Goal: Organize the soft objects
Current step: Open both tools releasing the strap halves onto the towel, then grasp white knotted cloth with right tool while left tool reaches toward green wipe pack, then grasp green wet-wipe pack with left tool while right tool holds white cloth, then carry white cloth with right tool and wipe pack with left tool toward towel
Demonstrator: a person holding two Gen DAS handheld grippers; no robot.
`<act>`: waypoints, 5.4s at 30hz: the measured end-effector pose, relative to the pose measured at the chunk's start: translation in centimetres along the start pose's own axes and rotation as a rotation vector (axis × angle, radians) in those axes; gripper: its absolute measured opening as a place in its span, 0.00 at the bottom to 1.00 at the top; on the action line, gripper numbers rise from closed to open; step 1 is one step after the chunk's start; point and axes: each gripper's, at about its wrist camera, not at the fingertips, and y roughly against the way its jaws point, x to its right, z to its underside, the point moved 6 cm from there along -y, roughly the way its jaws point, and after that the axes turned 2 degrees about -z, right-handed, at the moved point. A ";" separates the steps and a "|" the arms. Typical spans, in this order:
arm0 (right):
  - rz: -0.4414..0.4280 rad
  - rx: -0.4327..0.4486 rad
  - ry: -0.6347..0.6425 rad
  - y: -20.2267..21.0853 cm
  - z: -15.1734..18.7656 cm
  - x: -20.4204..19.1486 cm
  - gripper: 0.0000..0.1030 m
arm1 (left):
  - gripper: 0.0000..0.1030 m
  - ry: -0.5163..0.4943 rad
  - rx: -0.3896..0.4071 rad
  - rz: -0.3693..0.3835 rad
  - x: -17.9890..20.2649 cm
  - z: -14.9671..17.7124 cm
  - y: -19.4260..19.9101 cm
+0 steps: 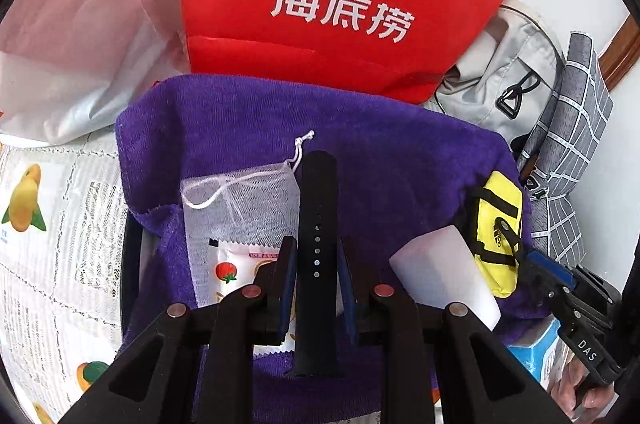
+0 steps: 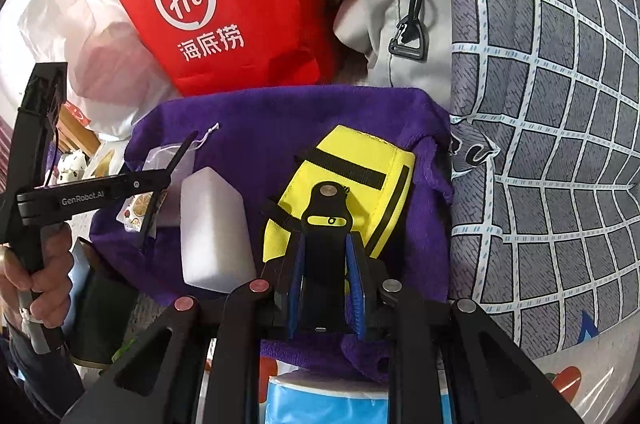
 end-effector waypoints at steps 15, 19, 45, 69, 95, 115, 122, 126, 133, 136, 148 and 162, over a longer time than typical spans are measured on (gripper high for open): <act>0.012 0.039 -0.059 6.7 1.9 -0.9 0.56 | 0.43 -0.028 0.112 -0.026 1.7 1.2 6.6; 0.011 0.035 -0.079 8.9 3.8 -1.1 0.56 | 0.43 -0.033 0.140 -0.020 2.4 3.0 9.6; 0.090 0.035 -0.067 14.8 24.8 -4.7 0.67 | 0.43 0.002 0.149 -0.021 0.7 21.4 16.6; 0.143 0.098 -0.031 12.6 29.0 -3.7 0.24 | 0.44 -0.076 0.083 -0.016 4.2 23.7 11.6; 0.158 0.122 0.007 12.4 29.3 -4.0 0.24 | 0.12 -0.229 0.062 -0.109 6.3 22.0 7.4; 0.139 0.089 -0.048 13.1 29.6 -4.3 0.24 | 0.33 -0.066 0.021 -0.014 -1.9 30.4 14.2; 0.135 0.131 -0.028 15.7 28.5 -5.4 0.23 | 0.53 -0.005 0.080 -0.013 -1.7 28.5 14.8; 0.148 0.160 -0.006 17.3 27.4 -5.9 0.23 | 0.55 0.041 0.077 -0.018 -1.1 26.8 14.2; 0.169 0.174 0.005 18.1 26.6 -5.6 0.23 | 0.56 0.137 0.015 -0.043 -1.1 25.5 11.2; 0.165 0.163 0.005 17.7 26.4 -5.5 0.23 | 0.62 0.113 -0.002 -0.087 -0.8 25.6 9.8; 0.155 0.153 0.030 17.1 24.0 -5.8 0.23 | 0.50 -0.009 0.041 -0.179 0.4 24.7 9.0; 0.138 0.175 0.041 17.7 19.9 -6.6 0.23 | 0.49 -0.003 0.084 -0.095 -0.2 23.5 13.7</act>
